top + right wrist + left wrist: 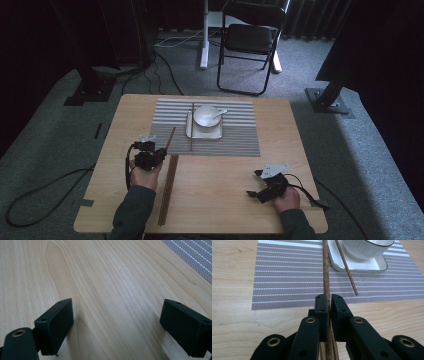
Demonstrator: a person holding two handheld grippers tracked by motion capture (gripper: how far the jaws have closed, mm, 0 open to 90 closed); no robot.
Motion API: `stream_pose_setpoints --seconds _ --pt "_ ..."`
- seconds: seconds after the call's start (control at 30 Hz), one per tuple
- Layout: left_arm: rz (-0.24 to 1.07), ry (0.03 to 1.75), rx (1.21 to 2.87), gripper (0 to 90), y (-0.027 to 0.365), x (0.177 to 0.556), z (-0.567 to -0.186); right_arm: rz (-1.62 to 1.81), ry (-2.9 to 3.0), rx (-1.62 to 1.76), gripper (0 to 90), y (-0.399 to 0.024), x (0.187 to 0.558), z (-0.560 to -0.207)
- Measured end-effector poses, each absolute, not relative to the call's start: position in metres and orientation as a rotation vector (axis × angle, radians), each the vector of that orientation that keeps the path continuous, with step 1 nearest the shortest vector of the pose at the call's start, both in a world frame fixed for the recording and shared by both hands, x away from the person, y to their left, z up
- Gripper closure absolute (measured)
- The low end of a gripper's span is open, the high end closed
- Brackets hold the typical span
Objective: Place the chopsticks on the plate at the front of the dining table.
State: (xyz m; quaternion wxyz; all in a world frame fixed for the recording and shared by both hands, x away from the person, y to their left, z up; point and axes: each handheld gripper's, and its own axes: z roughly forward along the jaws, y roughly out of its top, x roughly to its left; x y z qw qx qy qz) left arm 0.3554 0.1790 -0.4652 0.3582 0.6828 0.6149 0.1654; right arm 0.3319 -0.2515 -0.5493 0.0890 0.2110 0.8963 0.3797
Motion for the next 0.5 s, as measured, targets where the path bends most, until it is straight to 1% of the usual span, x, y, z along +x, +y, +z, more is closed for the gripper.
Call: stream_pose_setpoints --seconds 0.5 --pt "0.422 1.585 1.739 84.2 0.1767 0.3636 -0.4634 1.130 2.667 0.627 11.1 -0.2515 0.3319 -0.5493"
